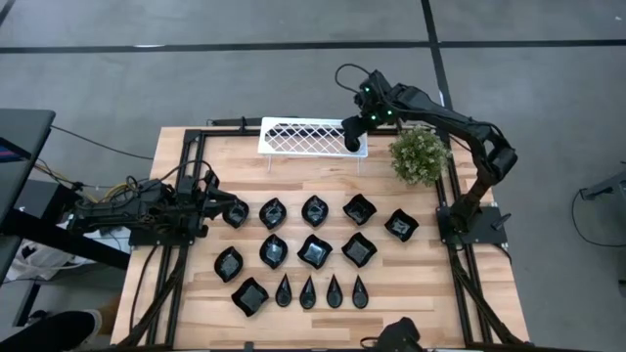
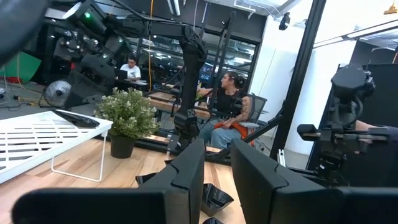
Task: Pick & Place Mini shaped plates
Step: Adjust the shelf
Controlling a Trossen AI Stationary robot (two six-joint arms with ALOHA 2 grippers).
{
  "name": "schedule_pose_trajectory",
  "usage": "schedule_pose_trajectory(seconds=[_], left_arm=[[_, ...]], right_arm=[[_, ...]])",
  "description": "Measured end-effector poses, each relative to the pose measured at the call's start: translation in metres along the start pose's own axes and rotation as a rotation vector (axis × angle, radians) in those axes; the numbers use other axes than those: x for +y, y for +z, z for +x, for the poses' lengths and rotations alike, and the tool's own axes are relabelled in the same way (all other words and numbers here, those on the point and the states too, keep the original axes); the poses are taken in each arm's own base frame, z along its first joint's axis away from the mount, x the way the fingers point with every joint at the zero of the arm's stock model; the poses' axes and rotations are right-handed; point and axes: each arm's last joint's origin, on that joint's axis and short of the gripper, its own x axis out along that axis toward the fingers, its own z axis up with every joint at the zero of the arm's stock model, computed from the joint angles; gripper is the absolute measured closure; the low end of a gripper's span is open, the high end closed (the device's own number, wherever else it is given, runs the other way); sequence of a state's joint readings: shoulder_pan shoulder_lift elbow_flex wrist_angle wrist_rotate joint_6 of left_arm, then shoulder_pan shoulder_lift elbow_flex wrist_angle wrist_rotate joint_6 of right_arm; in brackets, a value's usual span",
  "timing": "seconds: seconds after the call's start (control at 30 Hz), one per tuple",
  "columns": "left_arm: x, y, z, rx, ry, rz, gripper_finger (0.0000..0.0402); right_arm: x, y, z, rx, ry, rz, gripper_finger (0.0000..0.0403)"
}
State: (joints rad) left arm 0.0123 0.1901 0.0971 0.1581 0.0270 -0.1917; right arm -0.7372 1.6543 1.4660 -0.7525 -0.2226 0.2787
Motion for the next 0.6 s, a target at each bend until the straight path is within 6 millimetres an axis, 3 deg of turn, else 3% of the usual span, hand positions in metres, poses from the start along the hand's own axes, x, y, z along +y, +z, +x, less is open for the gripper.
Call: schedule_pose_trajectory(seconds=[0.2, 0.6], left_arm=[[0.0, 0.0, 0.0, 0.0, 0.0, 0.0, 0.032], [0.0, 0.0, 0.0, -0.002, -0.001, 0.0, 0.032]], right_arm=[[0.02, 0.008, 0.002, -0.111, 0.072, -0.112, 0.0352], [0.029, 0.002, 0.005, -0.087, 0.079, -0.286, 0.0394]])
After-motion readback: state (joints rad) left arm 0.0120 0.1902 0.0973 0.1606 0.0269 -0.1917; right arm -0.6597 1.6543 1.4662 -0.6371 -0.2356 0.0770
